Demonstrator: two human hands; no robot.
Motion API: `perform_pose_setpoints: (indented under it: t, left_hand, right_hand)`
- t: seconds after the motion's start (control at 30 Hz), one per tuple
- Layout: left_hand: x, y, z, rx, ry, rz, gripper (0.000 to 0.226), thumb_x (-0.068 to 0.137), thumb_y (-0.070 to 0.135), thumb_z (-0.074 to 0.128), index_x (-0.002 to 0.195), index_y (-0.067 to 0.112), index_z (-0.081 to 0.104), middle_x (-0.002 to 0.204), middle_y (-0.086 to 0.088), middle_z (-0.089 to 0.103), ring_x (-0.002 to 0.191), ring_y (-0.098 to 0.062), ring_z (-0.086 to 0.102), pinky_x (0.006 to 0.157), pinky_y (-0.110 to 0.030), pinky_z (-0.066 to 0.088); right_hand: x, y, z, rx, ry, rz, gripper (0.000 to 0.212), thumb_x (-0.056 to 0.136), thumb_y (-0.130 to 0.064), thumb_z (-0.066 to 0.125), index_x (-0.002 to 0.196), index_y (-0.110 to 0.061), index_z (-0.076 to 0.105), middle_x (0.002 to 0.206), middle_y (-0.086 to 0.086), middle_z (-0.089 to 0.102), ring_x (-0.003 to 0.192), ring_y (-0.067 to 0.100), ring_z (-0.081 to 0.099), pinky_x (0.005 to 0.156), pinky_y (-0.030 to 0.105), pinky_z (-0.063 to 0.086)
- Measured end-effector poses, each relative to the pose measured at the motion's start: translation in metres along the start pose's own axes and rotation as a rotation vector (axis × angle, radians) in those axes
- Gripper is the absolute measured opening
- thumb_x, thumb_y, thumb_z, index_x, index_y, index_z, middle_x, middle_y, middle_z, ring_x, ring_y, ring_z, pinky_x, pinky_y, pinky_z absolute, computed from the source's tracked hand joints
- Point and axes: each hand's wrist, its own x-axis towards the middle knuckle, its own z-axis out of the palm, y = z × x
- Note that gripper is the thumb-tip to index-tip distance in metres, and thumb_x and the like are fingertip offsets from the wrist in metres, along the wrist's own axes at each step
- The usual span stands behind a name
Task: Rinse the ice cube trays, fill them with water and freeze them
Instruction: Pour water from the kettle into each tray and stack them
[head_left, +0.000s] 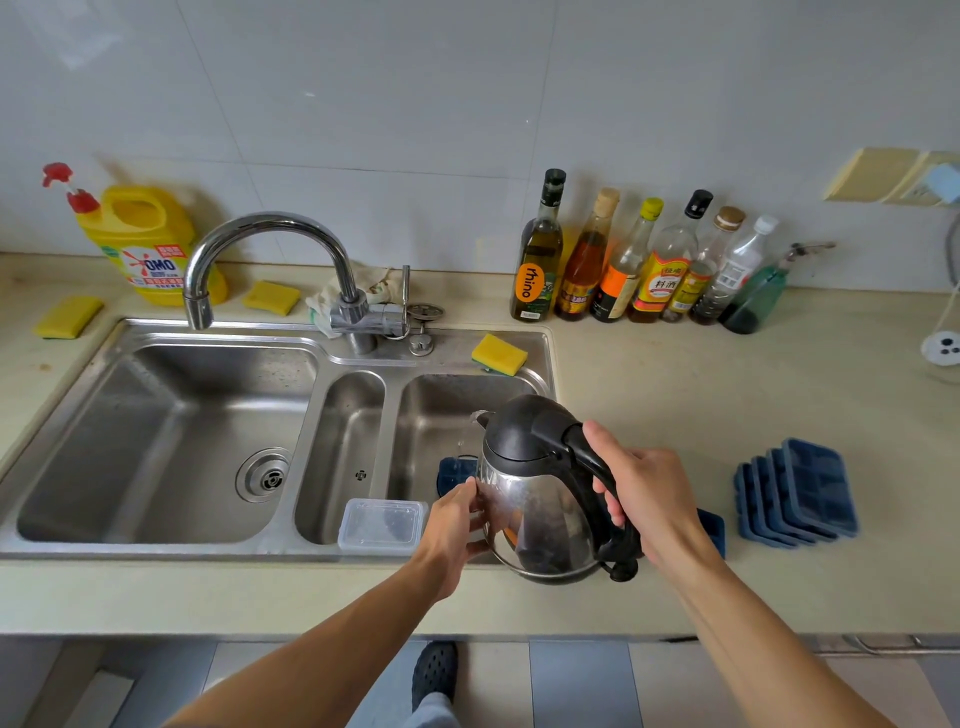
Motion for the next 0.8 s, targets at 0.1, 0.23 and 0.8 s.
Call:
perform_pose_setpoints:
  t: [0.1, 0.23, 0.8]
  left_hand:
    - [0.003, 0.002, 0.003, 0.023, -0.012, -0.002, 0.044, 0.109, 0.036, 0.037, 0.09, 0.013, 0.069, 0.103, -0.015, 0.075, 0.104, -0.033, 0.068, 0.095, -0.05, 0.056]
    - [0.006, 0.001, 0.009, 0.032, -0.031, -0.016, 0.044, 0.109, 0.037, 0.036, 0.101, 0.011, 0.07, 0.096, -0.008, 0.078, 0.101, -0.029, 0.07, 0.081, -0.041, 0.058]
    - [0.016, 0.008, 0.017, 0.116, -0.043, 0.037, 0.049, 0.108, 0.039, 0.036, 0.082, 0.023, 0.074, 0.095, -0.005, 0.078, 0.1, -0.026, 0.07, 0.081, -0.039, 0.059]
  right_hand:
    - [0.001, 0.001, -0.003, 0.001, 0.017, 0.004, 0.063, 0.09, -0.053, 0.069, 0.047, -0.007, 0.06, 0.042, 0.004, 0.053, 0.034, 0.015, 0.043, 0.036, 0.022, 0.038]
    - [0.003, 0.001, -0.008, -0.004, 0.021, 0.007, 0.062, 0.09, -0.054, 0.069, 0.049, -0.007, 0.062, 0.044, 0.004, 0.055, 0.036, 0.015, 0.045, 0.037, 0.023, 0.038]
    - [0.011, 0.011, -0.016, 0.036, 0.103, 0.005, 0.064, 0.09, -0.055, 0.068, 0.048, -0.007, 0.061, 0.041, 0.002, 0.053, 0.033, 0.014, 0.043, 0.035, 0.019, 0.037]
